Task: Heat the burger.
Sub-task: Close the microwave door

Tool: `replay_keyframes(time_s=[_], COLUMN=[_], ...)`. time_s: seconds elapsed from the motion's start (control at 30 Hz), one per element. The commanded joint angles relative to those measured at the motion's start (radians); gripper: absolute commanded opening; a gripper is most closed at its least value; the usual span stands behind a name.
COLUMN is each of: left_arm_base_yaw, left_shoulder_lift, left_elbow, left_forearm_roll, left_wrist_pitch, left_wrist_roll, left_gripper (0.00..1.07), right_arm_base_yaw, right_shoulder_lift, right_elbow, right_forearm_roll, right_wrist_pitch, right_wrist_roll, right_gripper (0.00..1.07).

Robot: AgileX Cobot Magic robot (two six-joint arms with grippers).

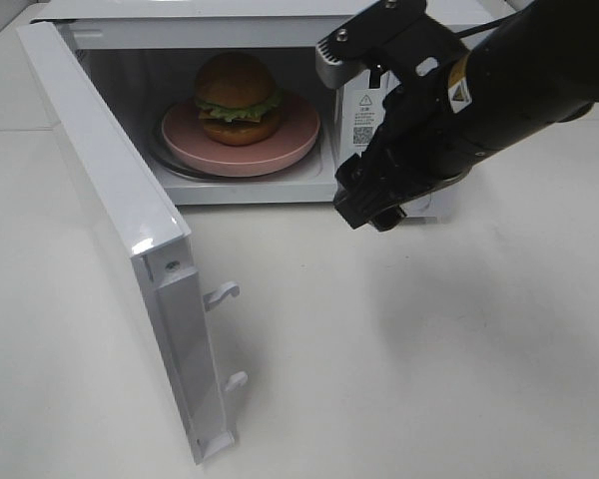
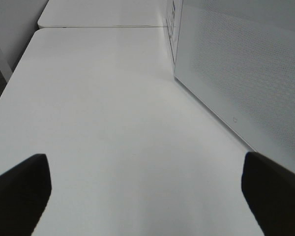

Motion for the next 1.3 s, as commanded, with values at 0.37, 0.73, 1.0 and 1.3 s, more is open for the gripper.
replay_keyframes(time_s=[0.37,0.73,1.0,1.3], left_arm_base_yaw=[0.003,0.003,0.003,0.003], left_shoulder_lift=[-0.021,-0.021,-0.021,-0.021], left_elbow=[0.004,0.004,0.004,0.004], left_forearm_roll=[-0.004,-0.004,-0.004,-0.004], left_wrist_pitch=[-0.009,-0.009,-0.009,-0.009], left_wrist_roll=[0.002,0.002,0.002,0.002], left_gripper=[0.98,0.98,0.98,0.98], right_arm_base_yaw=[-0.037,-0.153,-0.174,-0.174], right_shoulder_lift=[-0.205,-0.336,-0.415,-0.513], right_elbow=[0.083,0.094,0.094,0.094], right_forearm_roll=[-0.028,0.024,0.025,0.026], right_wrist_pitch=[0.212,0.424,0.545,0.669], right_wrist_roll=[0.277,0.313,0.313,0.312], right_gripper=[0.76,0.76,0.76,0.76])
